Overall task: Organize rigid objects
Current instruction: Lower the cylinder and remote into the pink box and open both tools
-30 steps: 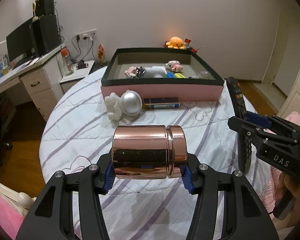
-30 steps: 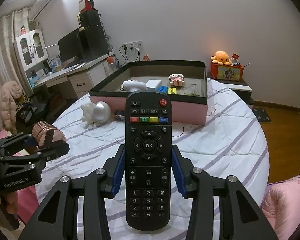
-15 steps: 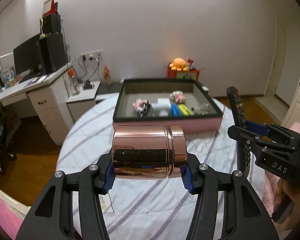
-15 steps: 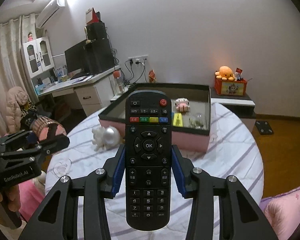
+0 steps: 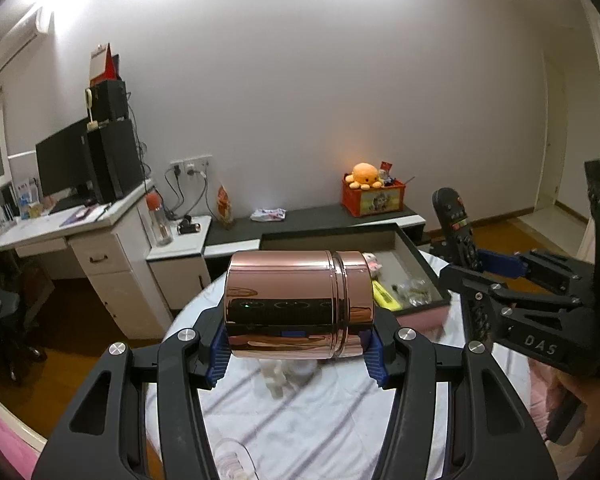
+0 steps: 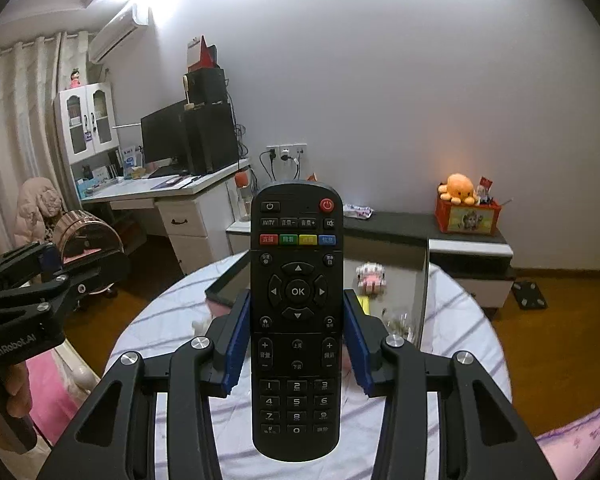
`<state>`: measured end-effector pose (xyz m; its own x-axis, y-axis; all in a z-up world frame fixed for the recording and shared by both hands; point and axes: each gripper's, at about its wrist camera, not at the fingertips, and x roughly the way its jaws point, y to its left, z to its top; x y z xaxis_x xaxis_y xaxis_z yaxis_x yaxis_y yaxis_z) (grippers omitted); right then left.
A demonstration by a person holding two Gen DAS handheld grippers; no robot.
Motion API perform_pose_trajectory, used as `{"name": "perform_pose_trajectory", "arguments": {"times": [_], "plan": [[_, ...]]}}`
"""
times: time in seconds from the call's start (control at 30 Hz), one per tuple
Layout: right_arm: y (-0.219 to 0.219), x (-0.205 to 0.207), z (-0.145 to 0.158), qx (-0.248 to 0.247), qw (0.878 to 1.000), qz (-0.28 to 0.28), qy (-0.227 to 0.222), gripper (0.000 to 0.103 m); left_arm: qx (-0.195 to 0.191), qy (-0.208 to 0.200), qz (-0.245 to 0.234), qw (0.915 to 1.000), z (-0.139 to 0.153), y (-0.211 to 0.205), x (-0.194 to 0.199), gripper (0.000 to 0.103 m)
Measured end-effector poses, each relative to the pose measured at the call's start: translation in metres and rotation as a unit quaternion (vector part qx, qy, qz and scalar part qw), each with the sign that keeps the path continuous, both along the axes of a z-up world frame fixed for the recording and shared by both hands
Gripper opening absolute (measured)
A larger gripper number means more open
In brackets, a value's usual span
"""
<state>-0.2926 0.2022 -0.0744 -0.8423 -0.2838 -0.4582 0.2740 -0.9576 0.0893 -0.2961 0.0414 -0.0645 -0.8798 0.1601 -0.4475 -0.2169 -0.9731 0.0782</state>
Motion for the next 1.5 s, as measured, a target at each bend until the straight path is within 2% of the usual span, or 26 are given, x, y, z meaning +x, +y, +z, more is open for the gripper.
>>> {"name": "perform_pose_trajectory", "arguments": {"times": [0.13,0.33,0.5,0.67,0.9,1.03,1.17,1.2,1.23,1.37,1.4,1.43,1.47,1.5], "plan": [[0.001,-0.019,0.008,0.010,1.000,-0.002,0.007,0.045,-0.005,0.004,0.015,0.9999,0.006,-0.001,-0.022,0.054],[0.002,-0.055,0.006,0.023,1.000,-0.001,-0.001,0.045,-0.013,0.010,0.051,0.9986,0.012,-0.006,-0.061,0.054],[0.008,-0.089,-0.006,0.029,0.999,-0.003,-0.018,0.045,-0.030,-0.012,0.052,0.9981,0.003,0.002,-0.107,0.054],[0.014,-0.127,-0.023,0.039,0.998,-0.005,-0.043,0.045,-0.048,-0.050,0.043,0.9967,-0.017,0.014,-0.158,0.054],[0.007,-0.174,-0.056,0.074,0.992,0.005,-0.100,0.045,-0.078,-0.122,0.014,0.9894,-0.064,0.037,-0.217,0.054],[0.001,-0.191,-0.073,0.091,0.987,0.012,-0.129,0.045,-0.093,-0.156,0.014,0.9833,-0.090,0.044,-0.238,0.054],[-0.001,-0.200,-0.089,0.102,0.983,0.014,-0.152,0.045,-0.105,-0.171,0.017,0.9795,-0.108,0.047,-0.242,0.055],[-0.001,-0.200,-0.090,0.104,0.983,0.012,-0.153,0.045,-0.103,-0.171,0.017,0.9798,-0.110,0.045,-0.242,0.058],[-0.001,-0.199,-0.091,0.105,0.983,0.010,-0.152,0.045,-0.103,-0.170,0.022,0.9798,-0.110,0.044,-0.241,0.068],[0.002,-0.194,-0.090,0.104,0.983,0.003,-0.150,0.047,-0.102,-0.160,0.027,0.9814,-0.104,0.040,-0.229,0.077],[0.002,-0.191,-0.087,0.103,0.984,0.000,-0.144,0.050,-0.097,-0.157,0.026,0.9825,-0.100,0.037,-0.225,0.083],[0.002,-0.188,-0.083,0.103,0.985,-0.005,-0.139,0.060,-0.096,-0.152,0.027,0.9833,-0.095,0.034,-0.220,0.090],[0.003,-0.182,-0.077,0.101,0.986,-0.010,-0.133,0.074,-0.098,-0.142,0.029,0.9845,-0.090,0.031,-0.213,0.093],[0.004,-0.174,-0.071,0.098,0.987,-0.009,-0.126,0.078,-0.100,-0.125,0.034,0.9865,-0.083,0.028,-0.201,0.097]]}}
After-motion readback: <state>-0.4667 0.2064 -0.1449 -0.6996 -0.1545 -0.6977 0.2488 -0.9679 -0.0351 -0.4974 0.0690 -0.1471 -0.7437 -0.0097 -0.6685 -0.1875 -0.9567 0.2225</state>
